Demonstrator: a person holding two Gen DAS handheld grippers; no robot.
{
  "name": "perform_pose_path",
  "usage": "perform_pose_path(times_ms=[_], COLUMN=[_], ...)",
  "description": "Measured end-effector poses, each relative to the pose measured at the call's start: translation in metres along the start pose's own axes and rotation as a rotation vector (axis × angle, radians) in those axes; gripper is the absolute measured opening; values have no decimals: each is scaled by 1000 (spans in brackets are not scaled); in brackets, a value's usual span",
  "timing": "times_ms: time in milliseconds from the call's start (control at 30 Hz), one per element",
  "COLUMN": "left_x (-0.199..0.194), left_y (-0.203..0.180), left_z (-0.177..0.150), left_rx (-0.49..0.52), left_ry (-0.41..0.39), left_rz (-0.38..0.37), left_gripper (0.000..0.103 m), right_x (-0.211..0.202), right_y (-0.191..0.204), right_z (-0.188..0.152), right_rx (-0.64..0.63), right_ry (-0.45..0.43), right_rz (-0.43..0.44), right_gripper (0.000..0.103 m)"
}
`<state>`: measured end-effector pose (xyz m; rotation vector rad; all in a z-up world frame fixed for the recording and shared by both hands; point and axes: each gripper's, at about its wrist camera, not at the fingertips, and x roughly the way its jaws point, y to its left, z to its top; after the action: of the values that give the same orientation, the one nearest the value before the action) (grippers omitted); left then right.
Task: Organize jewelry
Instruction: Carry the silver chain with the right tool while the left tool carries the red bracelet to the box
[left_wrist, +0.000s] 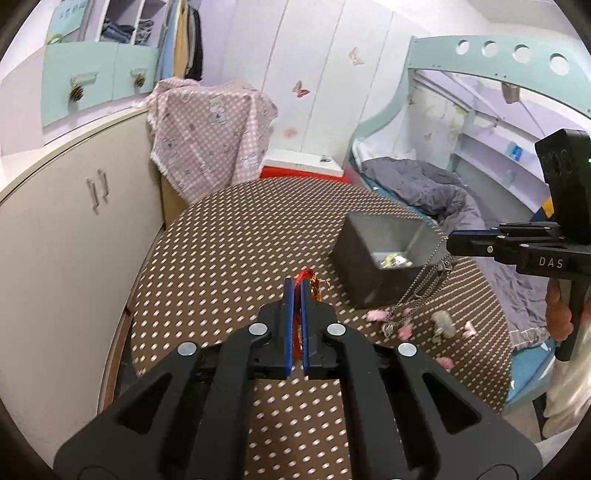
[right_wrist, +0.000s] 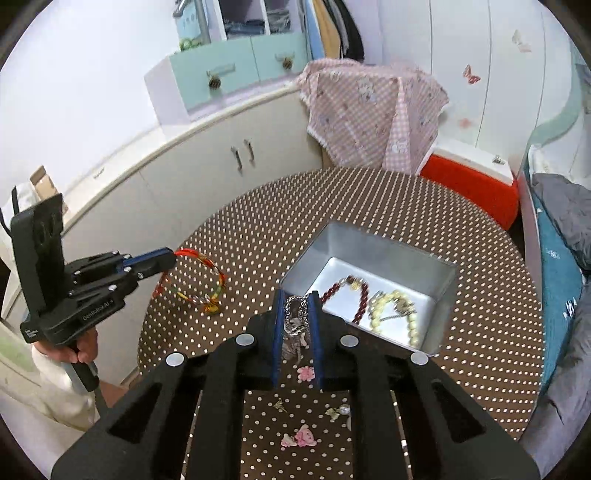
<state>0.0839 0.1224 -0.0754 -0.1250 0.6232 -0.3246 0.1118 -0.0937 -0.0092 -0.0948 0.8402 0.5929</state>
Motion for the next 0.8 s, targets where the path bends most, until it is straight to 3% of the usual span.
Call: perform_pose_path(times_ms=[467,567,700,800], left_x=[7,11,18,20], left_y=[-46,-52,-55,-54], left_z=[41,39,33,30], left_rx=[108,123,123,119], left_ry=[-57,-41,-11,8], left_rz=[-78,-93,-99,-93], left_gripper=[3,3,3,3], right_x=[-48,-26,26,33], right_y=[-20,-21,-28,-41], right_z=[9,-5,-40,-47], right_rx=[18,22,58,124], right_ry=[-137,-53,127,145], right_rz=[-59,-52,-55,-35], right_gripper=[11,11,11,11])
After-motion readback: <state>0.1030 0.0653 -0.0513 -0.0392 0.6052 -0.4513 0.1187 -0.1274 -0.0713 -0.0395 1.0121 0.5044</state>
